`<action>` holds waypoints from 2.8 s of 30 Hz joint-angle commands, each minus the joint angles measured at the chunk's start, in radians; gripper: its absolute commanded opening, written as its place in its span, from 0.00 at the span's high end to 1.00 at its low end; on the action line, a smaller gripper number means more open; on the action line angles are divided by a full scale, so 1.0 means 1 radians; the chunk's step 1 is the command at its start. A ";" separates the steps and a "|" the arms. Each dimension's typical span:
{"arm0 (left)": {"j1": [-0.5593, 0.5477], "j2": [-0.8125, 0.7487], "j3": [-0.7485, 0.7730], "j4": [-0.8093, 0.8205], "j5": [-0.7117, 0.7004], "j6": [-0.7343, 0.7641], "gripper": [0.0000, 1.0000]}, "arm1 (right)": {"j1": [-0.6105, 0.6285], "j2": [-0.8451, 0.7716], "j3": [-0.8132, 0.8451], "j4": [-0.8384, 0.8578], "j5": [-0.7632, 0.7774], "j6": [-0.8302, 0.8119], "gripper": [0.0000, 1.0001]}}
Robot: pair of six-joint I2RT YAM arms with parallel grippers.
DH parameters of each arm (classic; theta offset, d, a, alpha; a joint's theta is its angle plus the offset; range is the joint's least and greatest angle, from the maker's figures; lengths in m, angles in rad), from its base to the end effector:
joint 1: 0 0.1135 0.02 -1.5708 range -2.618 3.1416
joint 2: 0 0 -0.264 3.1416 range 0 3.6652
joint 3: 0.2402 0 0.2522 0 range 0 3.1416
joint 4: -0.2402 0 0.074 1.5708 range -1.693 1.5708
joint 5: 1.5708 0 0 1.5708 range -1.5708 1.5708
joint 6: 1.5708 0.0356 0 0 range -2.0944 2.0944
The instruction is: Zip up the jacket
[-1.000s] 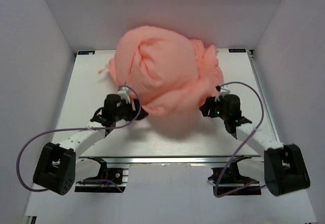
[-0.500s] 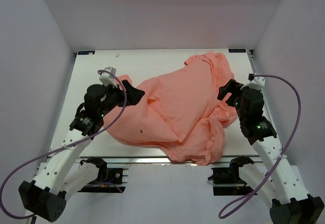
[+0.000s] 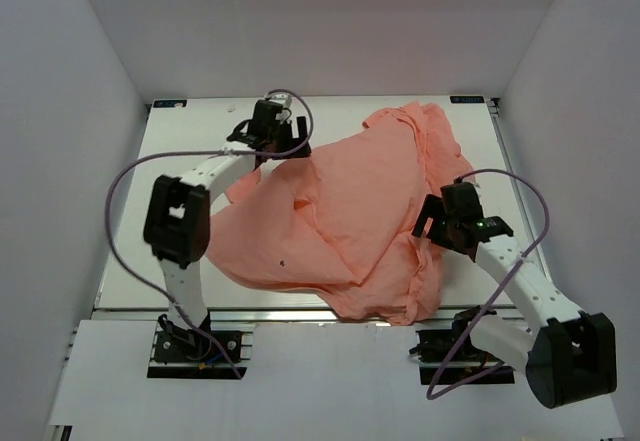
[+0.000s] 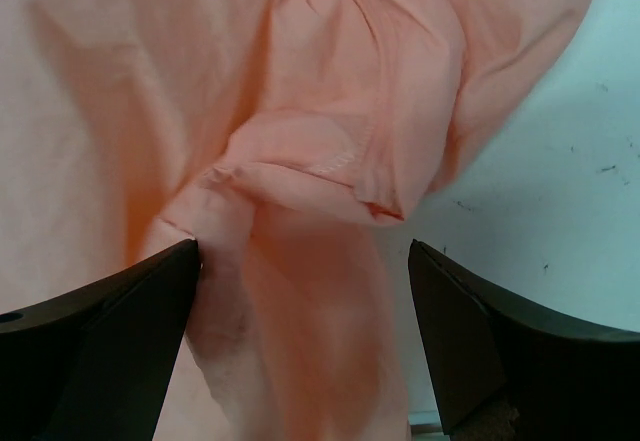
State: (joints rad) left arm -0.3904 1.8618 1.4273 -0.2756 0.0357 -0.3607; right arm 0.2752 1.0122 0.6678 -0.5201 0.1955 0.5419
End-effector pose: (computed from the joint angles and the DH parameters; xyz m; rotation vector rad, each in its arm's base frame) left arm 0.3937 -0.1634 0.2463 0.0534 2.3175 -0.4288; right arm 0.1959 0.0481 0.2283 0.4078 2.3831 0.1364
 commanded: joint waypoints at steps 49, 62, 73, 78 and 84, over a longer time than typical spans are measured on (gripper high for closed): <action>-0.213 -0.354 -0.105 -0.318 -0.579 -0.229 0.02 | 0.016 0.674 0.825 0.152 -0.034 -0.371 0.11; 0.042 0.301 0.407 -0.254 -0.382 0.029 0.02 | 0.067 0.531 0.331 0.184 -0.133 -0.197 0.11; 0.056 0.318 0.213 -0.215 -0.404 -0.023 0.02 | 0.058 0.805 0.498 0.126 0.002 -0.146 0.11; 0.055 0.269 0.044 -0.261 -0.336 -0.105 0.02 | 0.018 0.930 0.625 0.111 0.001 -0.152 0.11; 0.041 0.076 -0.270 -0.295 -0.192 -0.234 0.02 | -0.054 1.161 0.965 0.035 -0.077 -0.197 0.11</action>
State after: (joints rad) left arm -0.3325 2.0029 1.3384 -0.4026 -0.3061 -0.4850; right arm 0.2543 2.0670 1.4910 -0.4416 0.1608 0.3630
